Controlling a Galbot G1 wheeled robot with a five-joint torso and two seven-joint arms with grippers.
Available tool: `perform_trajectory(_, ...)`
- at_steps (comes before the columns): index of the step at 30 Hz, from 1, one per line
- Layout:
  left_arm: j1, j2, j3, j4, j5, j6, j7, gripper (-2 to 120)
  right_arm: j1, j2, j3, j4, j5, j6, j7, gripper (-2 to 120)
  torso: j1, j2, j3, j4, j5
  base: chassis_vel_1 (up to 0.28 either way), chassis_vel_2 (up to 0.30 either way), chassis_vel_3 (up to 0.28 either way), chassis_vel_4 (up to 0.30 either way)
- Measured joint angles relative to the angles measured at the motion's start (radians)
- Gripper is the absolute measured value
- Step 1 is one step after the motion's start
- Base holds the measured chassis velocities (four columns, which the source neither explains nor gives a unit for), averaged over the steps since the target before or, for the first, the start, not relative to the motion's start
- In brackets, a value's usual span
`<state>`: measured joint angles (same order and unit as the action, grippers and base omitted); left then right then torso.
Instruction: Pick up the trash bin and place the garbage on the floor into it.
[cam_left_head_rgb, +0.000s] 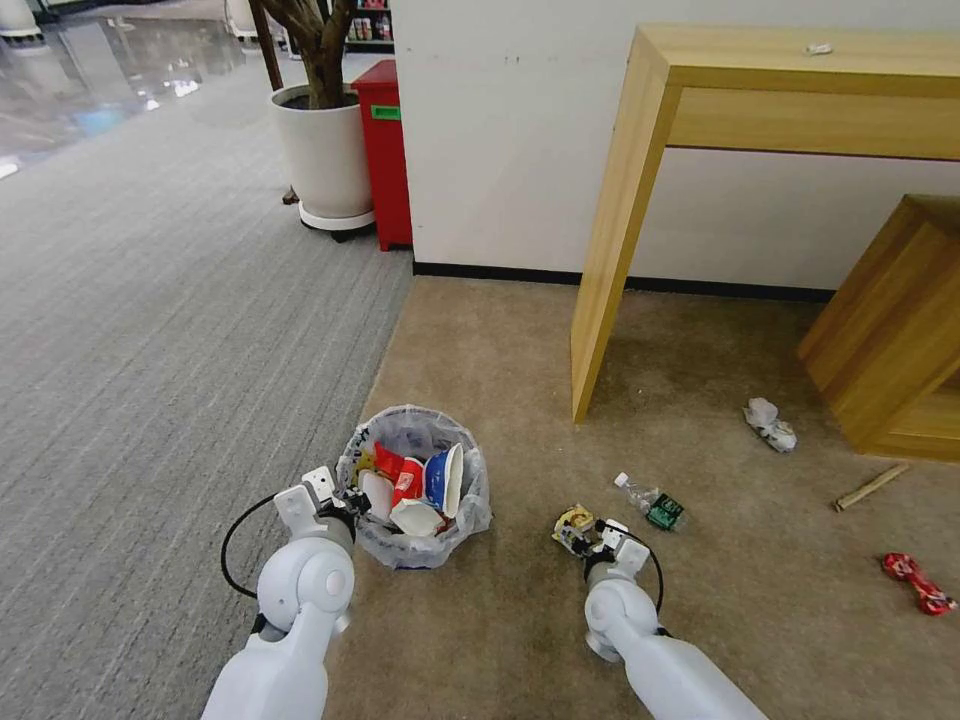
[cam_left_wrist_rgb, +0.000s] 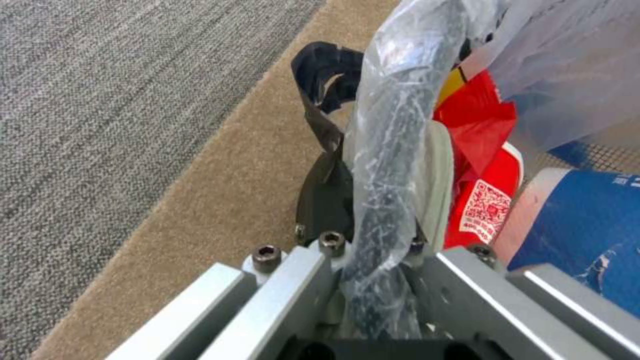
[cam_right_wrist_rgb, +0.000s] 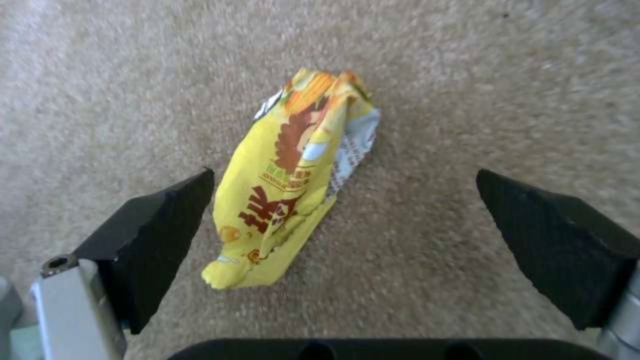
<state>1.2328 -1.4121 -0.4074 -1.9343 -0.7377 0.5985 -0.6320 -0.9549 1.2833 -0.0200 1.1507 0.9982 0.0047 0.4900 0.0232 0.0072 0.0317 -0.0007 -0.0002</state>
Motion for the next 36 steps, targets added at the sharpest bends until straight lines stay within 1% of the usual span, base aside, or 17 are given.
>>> perform_trajectory(5, 0.008, 0.000, 0.000, -0.005, 0.001, 0.000, -0.001, 0, 0.030, 0.013, -0.012, -0.061, -0.027, 0.009, -0.012, 100, 0.000, 0.000, 0.000, -0.0001, -0.0001, 0.000, 0.000, 0.000, 0.000)
perform_trajectory(9, 0.012, 0.001, 0.000, -0.014, 0.002, 0.000, -0.001, 0, 0.053, 0.020, -0.023, -0.103, -0.045, 0.019, -0.019, 96, 0.000, 0.000, 0.000, -0.0001, -0.0001, 0.000, 0.000, 0.000, 0.000)
perform_trajectory(10, 0.013, 0.002, 0.000, -0.016, 0.002, 0.000, -0.001, 0, 0.057, 0.021, -0.025, -0.109, -0.047, 0.019, -0.021, 92, 0.000, 0.000, 0.000, -0.0001, 0.0000, 0.000, 0.000, 0.000, 0.000)
perform_trajectory(15, 0.014, 0.003, 0.000, -0.017, 0.002, -0.001, -0.001, 0, 0.062, 0.022, -0.031, -0.124, -0.068, 0.028, -0.024, 86, 0.000, 0.000, 0.000, -0.0001, 0.0000, 0.000, 0.000, 0.000, 0.000)
perform_trajectory(19, 0.013, 0.001, 0.001, -0.019, 0.002, -0.001, -0.001, 0, 0.056, 0.021, -0.032, -0.125, -0.088, 0.035, -0.024, 76, 0.000, 0.000, 0.000, -0.0002, 0.0000, 0.000, 0.000, 0.000, 0.000)
perform_trajectory(21, 0.013, 0.000, 0.001, -0.019, 0.002, -0.001, -0.001, 0, 0.055, 0.021, -0.032, -0.124, -0.090, 0.036, -0.024, 75, 0.000, 0.000, 0.000, -0.0002, -0.0001, 0.000, 0.000, 0.000, 0.000)
perform_trajectory(22, 0.013, 0.000, 0.002, -0.019, 0.002, -0.001, -0.001, 0, 0.051, 0.020, -0.032, -0.123, -0.099, 0.039, -0.022, 66, 0.000, 0.000, 0.000, -0.0002, -0.0001, 0.000, 0.000, 0.000, 0.000)
perform_trajectory(23, 0.013, -0.001, 0.002, -0.019, 0.002, -0.001, -0.001, 0, 0.047, 0.019, -0.032, -0.122, -0.106, 0.042, -0.022, 61, 0.000, 0.000, 0.000, -0.0002, -0.0001, 0.000, 0.000, 0.000, 0.000)
perform_trajectory(24, 0.013, -0.001, 0.002, -0.019, 0.002, -0.001, -0.001, 0, 0.047, 0.019, -0.032, -0.122, -0.106, 0.042, -0.022, 61, 0.000, 0.000, 0.000, -0.0002, -0.0001, 0.000, 0.000, 0.000, 0.000)
perform_trajectory(27, 0.014, -0.001, 0.002, -0.019, 0.003, -0.003, 0.000, 0, 0.042, 0.013, -0.032, -0.123, -0.130, 0.054, -0.024, 46, 0.000, 0.000, 0.000, 0.0000, 0.0000, 0.000, 0.000, 0.000, 0.000)
perform_trajectory(28, 0.014, -0.001, 0.002, -0.019, 0.003, -0.003, 0.000, 0, 0.042, 0.013, -0.032, -0.123, -0.130, 0.054, -0.024, 46, 0.000, 0.000, 0.000, 0.0000, 0.0000, 0.000, 0.000, 0.000, 0.000)
perform_trajectory(29, 0.014, -0.001, 0.001, -0.018, 0.004, -0.003, 0.000, 0, 0.041, 0.012, -0.032, -0.124, -0.133, 0.056, -0.025, 43, 0.000, 0.000, 0.000, -0.0001, 0.0000, 0.000, 0.000, 0.000, 0.000)
perform_trajectory(31, 0.014, -0.002, 0.001, -0.017, 0.004, -0.006, 0.000, 0, 0.038, 0.008, -0.031, -0.128, -0.152, 0.065, -0.033, 31, 0.000, 0.000, 0.000, 0.0000, 0.0000, 0.000, 0.000, 0.000, 0.000)
perform_trajectory(33, 0.014, -0.002, 0.001, -0.017, 0.004, -0.006, 0.000, 0, 0.036, 0.007, -0.031, -0.130, -0.160, 0.071, -0.037, 30, 0.000, 0.000, 0.000, 0.0000, 0.0000, 0.000, 0.000, 0.000, 0.000)
perform_trajectory(34, 0.014, -0.002, 0.001, -0.017, 0.004, -0.006, 0.000, 0, 0.033, 0.004, -0.031, -0.132, -0.171, 0.078, -0.042, 22, 0.000, 0.000, 0.000, 0.0000, 0.0001, 0.000, 0.000, 0.000, 0.000)
perform_trajectory(35, 0.014, -0.002, 0.001, -0.017, 0.004, -0.006, 0.000, 0, 0.033, 0.004, -0.031, -0.132, -0.171, 0.078, -0.042, 22, 0.000, 0.000, 0.000, 0.0000, 0.0001, 0.000, 0.000, 0.000, 0.000)
perform_trajectory(36, 0.014, -0.002, 0.000, -0.017, 0.004, -0.006, 0.001, 0, 0.029, -0.001, -0.030, -0.130, -0.180, 0.082, -0.044, 17, 0.000, 0.000, 0.000, 0.0000, 0.0001, 0.000, 0.000, 0.000, 0.000)
